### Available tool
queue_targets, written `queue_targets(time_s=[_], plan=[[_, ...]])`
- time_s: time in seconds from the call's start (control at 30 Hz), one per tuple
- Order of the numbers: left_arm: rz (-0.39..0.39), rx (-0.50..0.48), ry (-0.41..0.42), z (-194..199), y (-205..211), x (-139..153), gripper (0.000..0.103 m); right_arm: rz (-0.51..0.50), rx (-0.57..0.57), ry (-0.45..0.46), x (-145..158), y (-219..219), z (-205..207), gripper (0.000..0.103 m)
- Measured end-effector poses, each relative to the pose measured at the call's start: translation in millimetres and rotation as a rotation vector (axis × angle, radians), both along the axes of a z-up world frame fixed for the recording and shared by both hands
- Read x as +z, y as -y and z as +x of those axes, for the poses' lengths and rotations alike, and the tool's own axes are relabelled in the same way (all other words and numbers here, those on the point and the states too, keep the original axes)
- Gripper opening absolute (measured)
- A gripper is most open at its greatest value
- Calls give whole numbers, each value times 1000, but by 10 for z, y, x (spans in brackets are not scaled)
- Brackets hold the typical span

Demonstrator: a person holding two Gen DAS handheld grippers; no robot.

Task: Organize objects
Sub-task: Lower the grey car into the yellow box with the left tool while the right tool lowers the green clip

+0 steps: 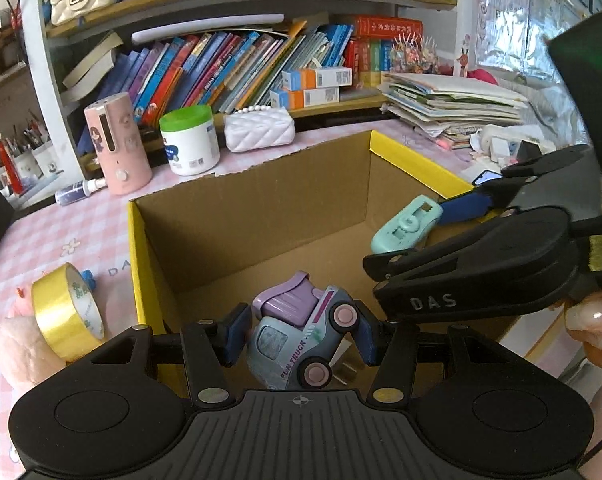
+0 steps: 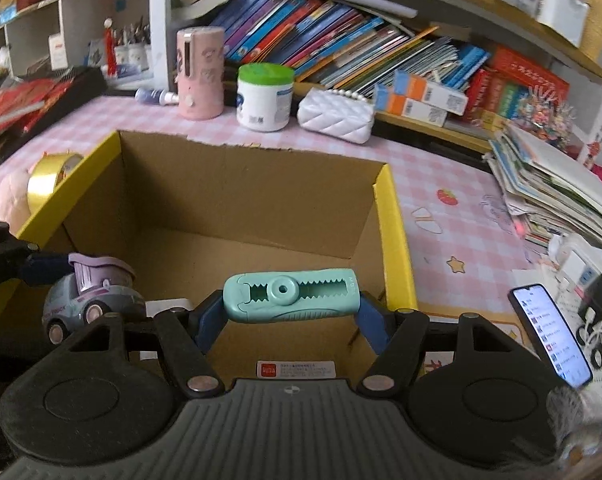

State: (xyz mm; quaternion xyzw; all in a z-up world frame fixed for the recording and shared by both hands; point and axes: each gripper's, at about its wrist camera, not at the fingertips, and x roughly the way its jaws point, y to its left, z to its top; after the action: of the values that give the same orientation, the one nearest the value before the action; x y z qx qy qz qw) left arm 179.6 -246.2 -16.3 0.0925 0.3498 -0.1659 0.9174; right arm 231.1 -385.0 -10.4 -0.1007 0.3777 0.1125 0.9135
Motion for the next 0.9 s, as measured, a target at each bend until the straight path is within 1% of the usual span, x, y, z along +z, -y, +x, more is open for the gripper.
queue_targets(time_s=[0.27, 0.6, 0.73, 0.8, 0.87, 0.9], plan=[[21, 3, 7, 14, 25, -8, 53, -30, 58, -18, -56, -54, 158, 67], [12, 13, 4, 11, -2, 3, 53, -31, 76, -38, -53, -65, 194, 67], [16, 15, 14, -19, -16, 29, 54, -39, 77, -41, -59, -76, 189, 67], [18, 17, 18, -30, -27, 42, 55, -45, 78, -42, -63, -83, 186, 67], [22, 27, 22, -47, -40, 49, 63, -45, 76, -41, -65, -86, 183, 67], [22, 32, 24, -60, -44, 52, 64, -45, 74, -40, -65, -88, 178, 67]])
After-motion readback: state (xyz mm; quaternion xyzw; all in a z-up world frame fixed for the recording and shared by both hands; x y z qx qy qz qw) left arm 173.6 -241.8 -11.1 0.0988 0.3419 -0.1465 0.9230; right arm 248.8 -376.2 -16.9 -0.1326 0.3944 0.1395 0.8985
